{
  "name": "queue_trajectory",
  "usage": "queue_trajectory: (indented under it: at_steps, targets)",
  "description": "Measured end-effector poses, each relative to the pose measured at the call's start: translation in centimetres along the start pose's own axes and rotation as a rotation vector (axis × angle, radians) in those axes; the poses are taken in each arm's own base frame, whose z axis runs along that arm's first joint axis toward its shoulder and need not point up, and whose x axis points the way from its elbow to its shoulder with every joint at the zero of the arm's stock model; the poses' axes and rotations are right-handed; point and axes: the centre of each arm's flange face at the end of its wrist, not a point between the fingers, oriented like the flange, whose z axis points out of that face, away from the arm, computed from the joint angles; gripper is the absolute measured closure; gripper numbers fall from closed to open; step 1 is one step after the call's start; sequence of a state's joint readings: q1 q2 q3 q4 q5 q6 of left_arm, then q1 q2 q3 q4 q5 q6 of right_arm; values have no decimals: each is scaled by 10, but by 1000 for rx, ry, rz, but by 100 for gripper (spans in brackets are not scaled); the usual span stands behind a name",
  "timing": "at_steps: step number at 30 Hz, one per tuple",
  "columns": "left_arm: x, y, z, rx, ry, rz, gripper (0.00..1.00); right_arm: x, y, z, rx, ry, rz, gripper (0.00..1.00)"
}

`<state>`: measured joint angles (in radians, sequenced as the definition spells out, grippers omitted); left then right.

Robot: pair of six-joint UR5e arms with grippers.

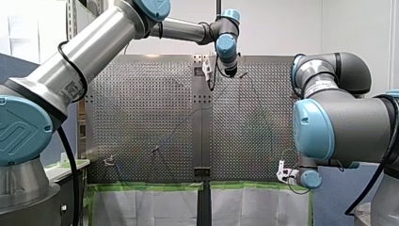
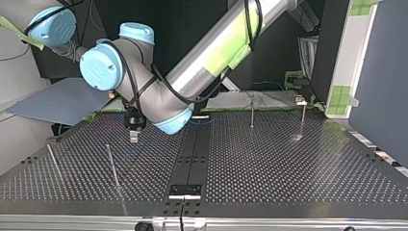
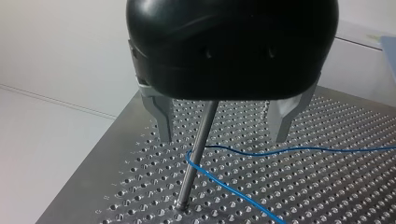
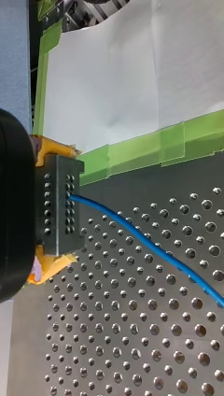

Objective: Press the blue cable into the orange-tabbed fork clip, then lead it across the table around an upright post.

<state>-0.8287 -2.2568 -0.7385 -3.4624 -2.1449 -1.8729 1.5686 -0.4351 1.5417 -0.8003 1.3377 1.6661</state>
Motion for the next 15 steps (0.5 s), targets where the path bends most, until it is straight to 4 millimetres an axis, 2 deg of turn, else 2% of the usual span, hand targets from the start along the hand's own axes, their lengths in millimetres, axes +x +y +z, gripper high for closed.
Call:
queue_trajectory:
  at_steps: [15]
  targets:
    - [1,-3,-3,4,3,2,0,0,0,0,0,0,0,100]
